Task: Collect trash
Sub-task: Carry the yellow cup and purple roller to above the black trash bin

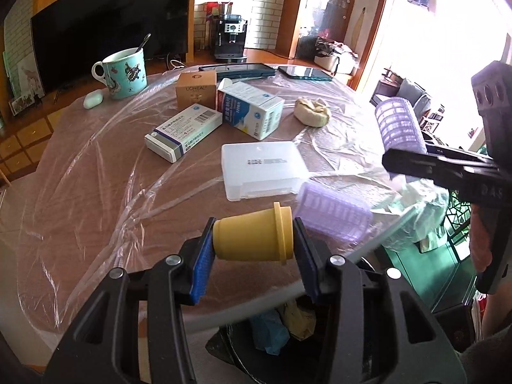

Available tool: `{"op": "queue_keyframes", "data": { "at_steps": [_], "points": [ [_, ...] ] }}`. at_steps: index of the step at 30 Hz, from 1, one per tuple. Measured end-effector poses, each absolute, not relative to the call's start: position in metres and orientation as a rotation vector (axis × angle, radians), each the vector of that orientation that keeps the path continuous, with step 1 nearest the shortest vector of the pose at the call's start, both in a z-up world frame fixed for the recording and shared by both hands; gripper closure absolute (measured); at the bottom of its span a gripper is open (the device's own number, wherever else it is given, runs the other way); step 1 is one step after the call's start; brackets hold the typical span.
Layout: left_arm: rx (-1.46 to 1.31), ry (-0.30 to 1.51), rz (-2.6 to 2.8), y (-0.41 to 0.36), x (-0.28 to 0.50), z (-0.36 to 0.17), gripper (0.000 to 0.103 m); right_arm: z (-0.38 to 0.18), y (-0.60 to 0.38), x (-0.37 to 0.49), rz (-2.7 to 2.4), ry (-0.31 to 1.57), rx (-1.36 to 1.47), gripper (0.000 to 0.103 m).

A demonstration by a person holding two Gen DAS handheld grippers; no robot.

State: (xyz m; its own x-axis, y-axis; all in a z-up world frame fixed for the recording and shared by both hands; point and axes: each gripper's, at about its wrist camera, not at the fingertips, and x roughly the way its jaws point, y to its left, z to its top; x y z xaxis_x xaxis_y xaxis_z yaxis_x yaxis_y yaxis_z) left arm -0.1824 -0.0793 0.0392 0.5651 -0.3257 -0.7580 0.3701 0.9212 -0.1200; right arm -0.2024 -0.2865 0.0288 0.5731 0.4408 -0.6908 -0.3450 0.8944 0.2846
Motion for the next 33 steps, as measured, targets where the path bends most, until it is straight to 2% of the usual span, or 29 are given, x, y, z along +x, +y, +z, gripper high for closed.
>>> {"op": "queue_keyframes", "data": {
  "at_steps": [13,33],
  "points": [
    [0.106,0.870,-0.472,-0.090,-0.230,0.050,0.056,0.021,-0.282,-0.261,0.574,0.878,0.083,0.051],
    [0.147,0.976,-0.516,-0.102,-0.262,0.011,0.056,-0.032,-0.269,-0.296,0.625,1.024,0.014,0.050]
  ]
}}
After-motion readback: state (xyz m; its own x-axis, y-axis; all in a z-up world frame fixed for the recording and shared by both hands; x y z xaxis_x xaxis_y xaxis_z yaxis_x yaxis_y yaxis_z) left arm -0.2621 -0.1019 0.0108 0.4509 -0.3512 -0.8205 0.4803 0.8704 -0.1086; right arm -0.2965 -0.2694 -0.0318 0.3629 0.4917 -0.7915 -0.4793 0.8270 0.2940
